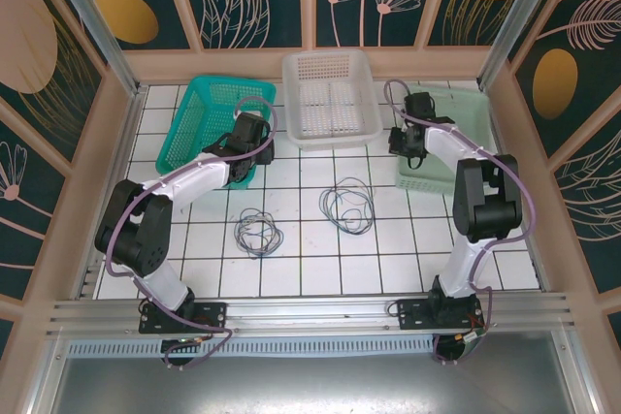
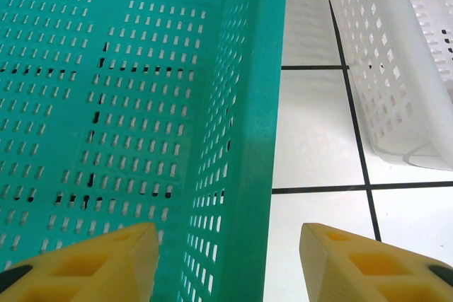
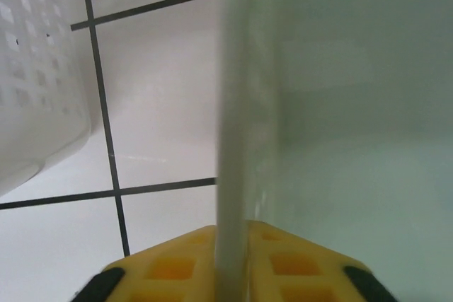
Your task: Untangle the cables
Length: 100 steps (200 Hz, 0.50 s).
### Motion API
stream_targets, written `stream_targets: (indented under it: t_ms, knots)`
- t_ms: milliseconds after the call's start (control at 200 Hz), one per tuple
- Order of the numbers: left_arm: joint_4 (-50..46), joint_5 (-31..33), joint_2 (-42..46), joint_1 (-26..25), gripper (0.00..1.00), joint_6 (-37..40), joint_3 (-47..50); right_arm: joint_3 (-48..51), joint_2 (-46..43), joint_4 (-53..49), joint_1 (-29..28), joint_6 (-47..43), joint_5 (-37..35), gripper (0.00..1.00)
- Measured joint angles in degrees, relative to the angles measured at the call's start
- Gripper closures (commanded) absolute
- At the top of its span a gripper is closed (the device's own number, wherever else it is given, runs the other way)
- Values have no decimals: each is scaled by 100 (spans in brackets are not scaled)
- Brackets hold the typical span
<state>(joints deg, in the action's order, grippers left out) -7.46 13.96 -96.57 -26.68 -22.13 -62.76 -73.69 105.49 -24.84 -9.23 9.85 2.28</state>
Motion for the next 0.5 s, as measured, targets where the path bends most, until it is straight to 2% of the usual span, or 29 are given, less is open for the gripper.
stream_targets:
  t_ms: [185, 380, 395, 450, 500]
  knots:
    - [17, -31, 0, 0, 45, -4, 0, 0, -20, -42, -105, -433, -223, 87]
    - [85, -157, 0, 0, 42, -20, -2, 15, -79, -116, -107, -570, -249, 80]
    - [85, -170, 0, 0, 42, -31, -2, 26, -98, -116, -114, -577, -251, 77]
    - [83, -208, 0, 0, 41, -63, -4, 66, -195, -118, -120, -577, -256, 56]
    - [83, -280, 0, 0, 39, -101, -15, 114, -330, -109, -131, -638, -264, 47]
